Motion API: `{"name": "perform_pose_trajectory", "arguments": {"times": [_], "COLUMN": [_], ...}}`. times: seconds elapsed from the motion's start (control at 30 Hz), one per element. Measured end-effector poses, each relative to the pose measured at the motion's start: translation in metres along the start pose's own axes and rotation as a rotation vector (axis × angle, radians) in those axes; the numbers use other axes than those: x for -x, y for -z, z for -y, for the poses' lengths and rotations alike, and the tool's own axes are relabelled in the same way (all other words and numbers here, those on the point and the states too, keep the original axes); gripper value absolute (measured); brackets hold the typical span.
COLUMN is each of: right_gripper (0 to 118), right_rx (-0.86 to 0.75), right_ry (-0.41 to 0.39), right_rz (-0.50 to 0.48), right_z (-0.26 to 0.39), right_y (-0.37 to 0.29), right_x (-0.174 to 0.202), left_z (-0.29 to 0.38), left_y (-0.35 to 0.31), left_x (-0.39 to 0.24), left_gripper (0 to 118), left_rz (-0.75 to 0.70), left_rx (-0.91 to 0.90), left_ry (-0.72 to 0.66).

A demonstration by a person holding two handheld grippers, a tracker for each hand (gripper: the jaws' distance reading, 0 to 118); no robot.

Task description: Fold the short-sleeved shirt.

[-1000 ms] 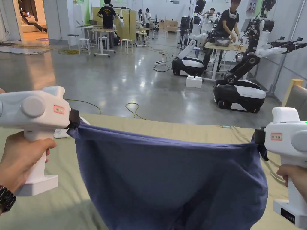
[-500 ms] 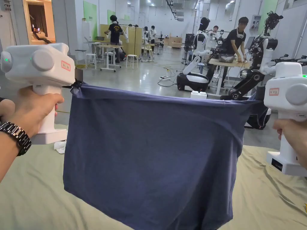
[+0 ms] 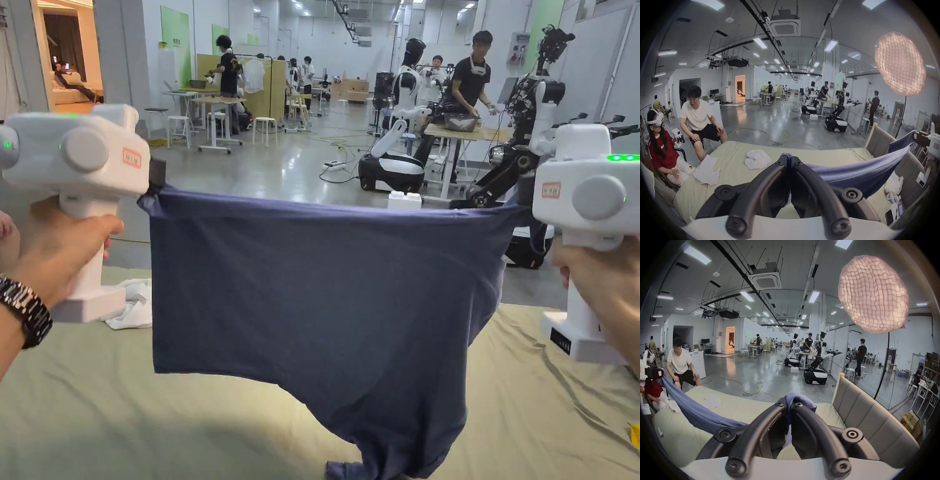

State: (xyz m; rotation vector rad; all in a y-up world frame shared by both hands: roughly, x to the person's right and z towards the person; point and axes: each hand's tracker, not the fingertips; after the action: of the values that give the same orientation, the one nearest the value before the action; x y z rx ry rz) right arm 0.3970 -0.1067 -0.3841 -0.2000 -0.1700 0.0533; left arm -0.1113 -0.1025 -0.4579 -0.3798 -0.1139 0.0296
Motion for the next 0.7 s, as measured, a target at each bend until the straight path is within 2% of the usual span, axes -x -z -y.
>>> {"name": "perform_pose_trajectory", "arguments": {"times": [0.17,0.27,0.43,0.6,0.7], "right_gripper": [4,4,4,4,4], "right_rx": [0.095,0.14,0.194,0.213,0.223], "right_ry": [-0.035,-0.013,-0.055,-0.096,-0.085], "right_rz": [0.01,0.017,0.014,0.014,0.012], "right_z": [0.066,0.104,0.134,0.153,0.166], "right_y": [-0.023,-0.043,-0.109,-0.171,-0.198], "right_x": [-0.002,-0.008,-0.005,-0.003,-0.002], "left_z": [0.08,0.126,0.174,0.198,0.213], "left_y": [0.002,-0.012,-0.064,-0.128,-0.155], "left_x": [0.0,0.003,0.015,0.022,0.028], "left_gripper": [6,6,5,5,5], "left_rz": [0.023,0.05,0.09,0.104,0.115], "left_rx": [0.087,0.116,0.119,0.1,0.112], "left_ry": [-0.006,-0.029,-0.112,-0.113,-0.131]}}
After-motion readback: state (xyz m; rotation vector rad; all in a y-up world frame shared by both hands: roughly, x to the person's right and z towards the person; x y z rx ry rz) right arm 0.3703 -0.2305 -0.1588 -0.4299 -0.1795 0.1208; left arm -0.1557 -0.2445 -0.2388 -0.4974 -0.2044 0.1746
